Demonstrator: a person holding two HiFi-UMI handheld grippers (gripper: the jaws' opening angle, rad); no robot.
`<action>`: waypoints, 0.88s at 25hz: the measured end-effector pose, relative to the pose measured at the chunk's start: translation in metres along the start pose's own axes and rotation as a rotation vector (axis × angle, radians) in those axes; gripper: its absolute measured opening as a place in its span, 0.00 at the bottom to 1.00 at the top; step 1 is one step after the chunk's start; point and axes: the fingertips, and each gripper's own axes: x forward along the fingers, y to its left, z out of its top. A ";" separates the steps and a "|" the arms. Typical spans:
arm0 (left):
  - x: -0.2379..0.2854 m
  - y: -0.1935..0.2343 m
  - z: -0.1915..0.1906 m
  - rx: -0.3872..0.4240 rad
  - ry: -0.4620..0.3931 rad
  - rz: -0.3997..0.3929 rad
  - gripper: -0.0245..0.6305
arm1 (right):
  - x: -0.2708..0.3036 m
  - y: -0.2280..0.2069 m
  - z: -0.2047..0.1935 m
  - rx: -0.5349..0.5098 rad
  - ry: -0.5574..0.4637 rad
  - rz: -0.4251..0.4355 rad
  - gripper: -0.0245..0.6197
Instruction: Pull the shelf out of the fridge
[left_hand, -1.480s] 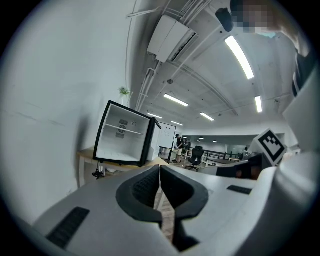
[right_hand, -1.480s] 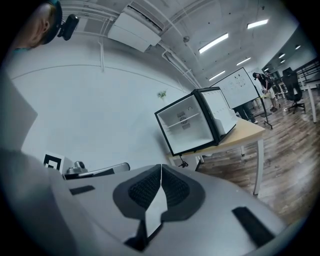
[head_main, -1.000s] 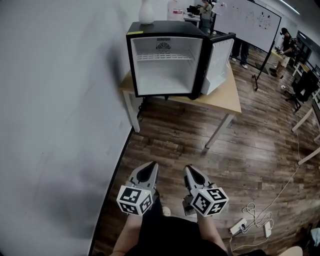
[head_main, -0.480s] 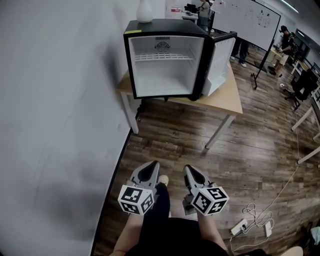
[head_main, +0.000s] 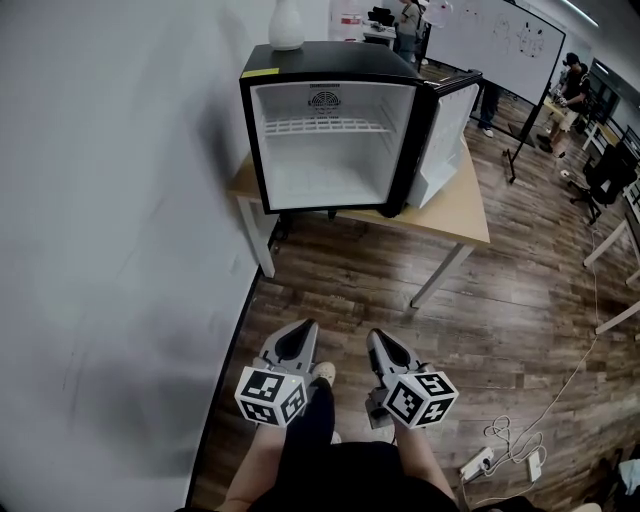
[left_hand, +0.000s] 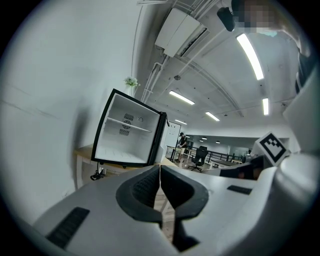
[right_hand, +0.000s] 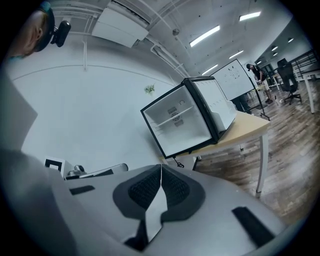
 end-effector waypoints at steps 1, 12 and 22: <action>0.006 0.003 0.004 -0.001 -0.003 0.000 0.05 | 0.006 -0.001 0.004 0.000 0.003 0.003 0.03; 0.060 0.038 0.041 -0.008 -0.031 -0.010 0.05 | 0.063 -0.014 0.043 -0.004 0.011 0.018 0.03; 0.113 0.079 0.068 0.001 -0.054 -0.014 0.05 | 0.119 -0.035 0.079 -0.005 -0.012 0.007 0.03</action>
